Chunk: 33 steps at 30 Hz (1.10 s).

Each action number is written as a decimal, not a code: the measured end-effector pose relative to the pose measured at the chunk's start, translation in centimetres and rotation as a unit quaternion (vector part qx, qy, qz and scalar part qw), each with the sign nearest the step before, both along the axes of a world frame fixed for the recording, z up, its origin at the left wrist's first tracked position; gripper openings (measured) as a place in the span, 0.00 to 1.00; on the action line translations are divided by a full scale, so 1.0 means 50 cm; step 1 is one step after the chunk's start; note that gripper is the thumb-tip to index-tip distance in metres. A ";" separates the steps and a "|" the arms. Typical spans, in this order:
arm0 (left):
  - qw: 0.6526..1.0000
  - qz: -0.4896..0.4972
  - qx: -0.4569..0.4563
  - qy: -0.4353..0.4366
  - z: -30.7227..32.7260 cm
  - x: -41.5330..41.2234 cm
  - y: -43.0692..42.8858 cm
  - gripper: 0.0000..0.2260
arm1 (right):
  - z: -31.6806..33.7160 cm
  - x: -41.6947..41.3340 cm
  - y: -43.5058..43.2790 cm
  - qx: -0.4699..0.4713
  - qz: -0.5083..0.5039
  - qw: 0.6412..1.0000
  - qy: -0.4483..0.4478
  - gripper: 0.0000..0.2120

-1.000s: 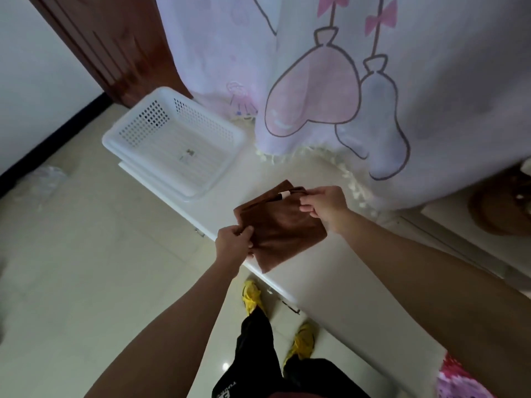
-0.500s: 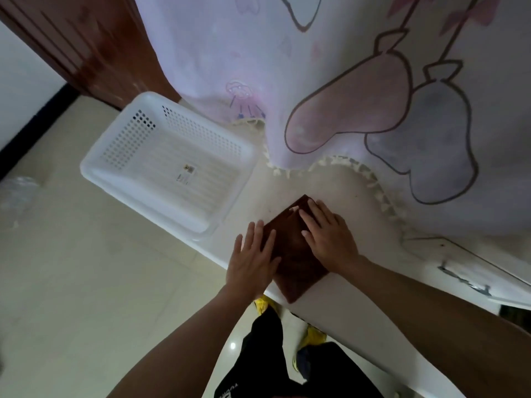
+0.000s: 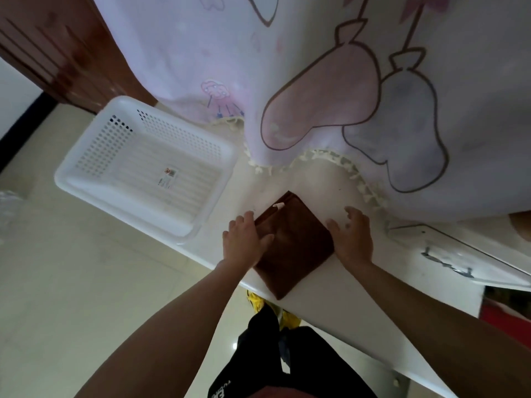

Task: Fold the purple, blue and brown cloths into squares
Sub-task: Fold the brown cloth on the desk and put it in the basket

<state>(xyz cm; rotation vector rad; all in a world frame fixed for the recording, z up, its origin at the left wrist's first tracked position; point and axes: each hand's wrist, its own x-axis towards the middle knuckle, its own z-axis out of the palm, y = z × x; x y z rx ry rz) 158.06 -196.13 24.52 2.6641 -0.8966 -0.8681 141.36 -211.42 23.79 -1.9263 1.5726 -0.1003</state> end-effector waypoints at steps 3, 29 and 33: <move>0.996 0.052 0.043 0.066 0.000 -0.001 -0.024 0.24 | 0.008 -0.043 0.039 0.187 -0.157 0.968 -0.049 0.23; 0.904 0.264 -0.300 0.150 0.332 0.236 0.163 0.16 | 0.275 0.360 0.110 0.466 -0.036 0.827 -0.313 0.16; 0.940 0.199 -0.259 0.094 0.287 0.376 0.197 0.14 | 0.246 0.494 0.154 0.467 -0.055 0.833 -0.292 0.15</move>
